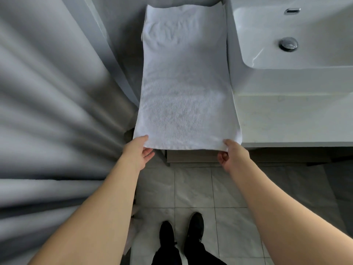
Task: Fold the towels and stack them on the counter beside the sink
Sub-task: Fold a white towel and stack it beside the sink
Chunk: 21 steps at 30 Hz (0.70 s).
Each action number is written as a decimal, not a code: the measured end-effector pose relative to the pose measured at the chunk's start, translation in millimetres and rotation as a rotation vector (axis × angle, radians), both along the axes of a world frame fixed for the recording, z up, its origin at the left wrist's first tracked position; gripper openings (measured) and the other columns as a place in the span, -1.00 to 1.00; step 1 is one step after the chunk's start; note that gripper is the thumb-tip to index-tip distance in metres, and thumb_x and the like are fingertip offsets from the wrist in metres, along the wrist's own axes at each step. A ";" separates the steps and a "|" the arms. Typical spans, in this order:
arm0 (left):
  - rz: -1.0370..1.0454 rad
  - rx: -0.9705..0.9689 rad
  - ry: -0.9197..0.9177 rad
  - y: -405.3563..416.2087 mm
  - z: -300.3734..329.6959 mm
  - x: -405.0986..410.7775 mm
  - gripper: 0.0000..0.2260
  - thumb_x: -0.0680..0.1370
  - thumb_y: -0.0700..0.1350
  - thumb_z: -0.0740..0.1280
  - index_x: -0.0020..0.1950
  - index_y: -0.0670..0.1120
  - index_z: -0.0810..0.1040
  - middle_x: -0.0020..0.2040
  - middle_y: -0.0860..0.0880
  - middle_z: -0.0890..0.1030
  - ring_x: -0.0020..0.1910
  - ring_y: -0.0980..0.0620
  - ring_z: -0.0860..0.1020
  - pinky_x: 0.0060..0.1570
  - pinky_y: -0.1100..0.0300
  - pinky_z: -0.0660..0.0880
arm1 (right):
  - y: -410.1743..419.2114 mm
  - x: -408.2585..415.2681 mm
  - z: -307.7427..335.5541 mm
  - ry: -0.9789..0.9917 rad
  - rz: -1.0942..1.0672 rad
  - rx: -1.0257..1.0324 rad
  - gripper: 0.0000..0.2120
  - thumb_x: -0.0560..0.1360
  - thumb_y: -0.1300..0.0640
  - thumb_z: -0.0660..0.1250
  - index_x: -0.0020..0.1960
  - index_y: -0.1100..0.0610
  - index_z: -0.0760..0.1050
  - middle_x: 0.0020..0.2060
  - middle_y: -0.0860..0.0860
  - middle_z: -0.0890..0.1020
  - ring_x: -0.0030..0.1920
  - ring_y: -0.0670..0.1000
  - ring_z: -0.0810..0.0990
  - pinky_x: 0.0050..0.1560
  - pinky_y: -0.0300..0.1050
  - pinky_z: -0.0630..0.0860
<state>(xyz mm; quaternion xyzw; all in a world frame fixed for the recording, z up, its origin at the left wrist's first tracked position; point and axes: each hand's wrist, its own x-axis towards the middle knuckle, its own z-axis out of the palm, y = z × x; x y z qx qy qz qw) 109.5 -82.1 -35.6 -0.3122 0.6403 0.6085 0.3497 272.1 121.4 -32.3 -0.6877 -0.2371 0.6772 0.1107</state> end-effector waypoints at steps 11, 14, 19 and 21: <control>-0.172 0.094 0.276 10.6 69.5 -41.1 -0.84 0.58 -0.17 0.35 0.14 -0.04 0.52 -0.07 -0.14 0.67 -0.26 -0.03 0.69 -0.19 0.09 0.64 | 54.1 -41.3 78.8 0.108 -0.102 0.079 -0.75 0.57 0.12 0.27 0.24 0.10 0.45 -0.15 0.06 0.61 -0.44 -0.06 0.52 -0.47 -0.29 0.49; -0.250 0.260 0.302 15.5 73.5 -69.6 -0.86 0.56 -0.17 0.34 0.11 -0.04 0.53 0.09 -0.08 0.70 0.04 -0.06 0.69 0.10 0.03 0.55 | 68.5 -74.0 88.6 0.193 -0.215 0.120 -0.73 0.59 0.20 0.19 0.27 0.03 0.42 -0.05 0.07 0.61 -0.37 -0.02 0.60 -0.38 -0.24 0.53; -0.363 0.211 0.394 54.2 74.0 -137.2 -0.68 0.53 -0.39 0.23 0.18 -0.09 0.54 0.09 -0.05 0.71 0.12 -0.05 0.66 0.17 0.01 0.50 | 108.2 -138.3 104.3 0.392 -0.144 0.129 -0.74 0.59 0.28 0.14 0.21 0.20 0.50 -0.10 0.12 0.55 -0.26 0.00 0.61 -0.28 -0.18 0.58; -0.408 0.087 0.438 76.2 73.9 -163.3 -0.81 0.59 -0.27 0.30 0.16 -0.10 0.58 0.00 -0.02 0.73 0.03 0.01 0.69 0.19 0.01 0.51 | 129.5 -161.1 110.4 0.387 -0.057 0.165 -0.72 0.52 0.39 0.07 0.08 0.24 0.51 -0.23 0.12 0.52 -0.27 0.00 0.58 -0.21 -0.16 0.57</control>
